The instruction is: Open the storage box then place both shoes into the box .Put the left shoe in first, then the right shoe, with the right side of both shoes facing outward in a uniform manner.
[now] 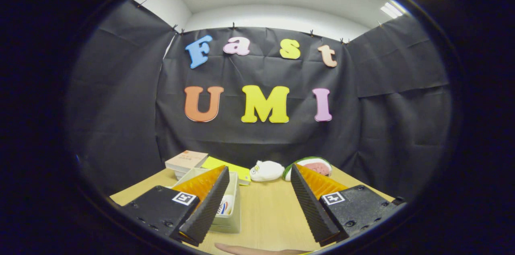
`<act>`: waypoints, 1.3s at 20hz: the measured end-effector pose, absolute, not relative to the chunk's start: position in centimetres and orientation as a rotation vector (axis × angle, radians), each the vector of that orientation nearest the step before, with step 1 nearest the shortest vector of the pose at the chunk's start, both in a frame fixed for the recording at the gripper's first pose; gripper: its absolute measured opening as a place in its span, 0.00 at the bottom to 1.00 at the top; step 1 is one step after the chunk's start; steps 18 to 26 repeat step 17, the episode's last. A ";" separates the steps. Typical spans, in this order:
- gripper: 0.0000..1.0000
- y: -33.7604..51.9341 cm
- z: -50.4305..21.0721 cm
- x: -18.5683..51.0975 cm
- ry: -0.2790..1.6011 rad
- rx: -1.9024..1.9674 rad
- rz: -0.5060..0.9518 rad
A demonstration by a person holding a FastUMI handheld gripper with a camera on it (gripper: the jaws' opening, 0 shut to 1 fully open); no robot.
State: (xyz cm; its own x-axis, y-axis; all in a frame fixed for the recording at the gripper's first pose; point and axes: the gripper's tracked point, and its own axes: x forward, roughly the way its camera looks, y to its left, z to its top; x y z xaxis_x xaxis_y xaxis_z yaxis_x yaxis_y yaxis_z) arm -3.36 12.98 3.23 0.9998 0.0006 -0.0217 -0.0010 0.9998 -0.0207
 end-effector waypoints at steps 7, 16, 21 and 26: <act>0.98 11.5 3.6 -3.3 0.011 -0.008 -0.019; 0.98 9.4 3.3 -2.8 0.016 -0.012 -0.030; 0.98 9.1 3.3 -2.8 0.016 -0.010 -0.030; 0.98 9.1 3.3 -2.8 0.016 -0.010 -0.030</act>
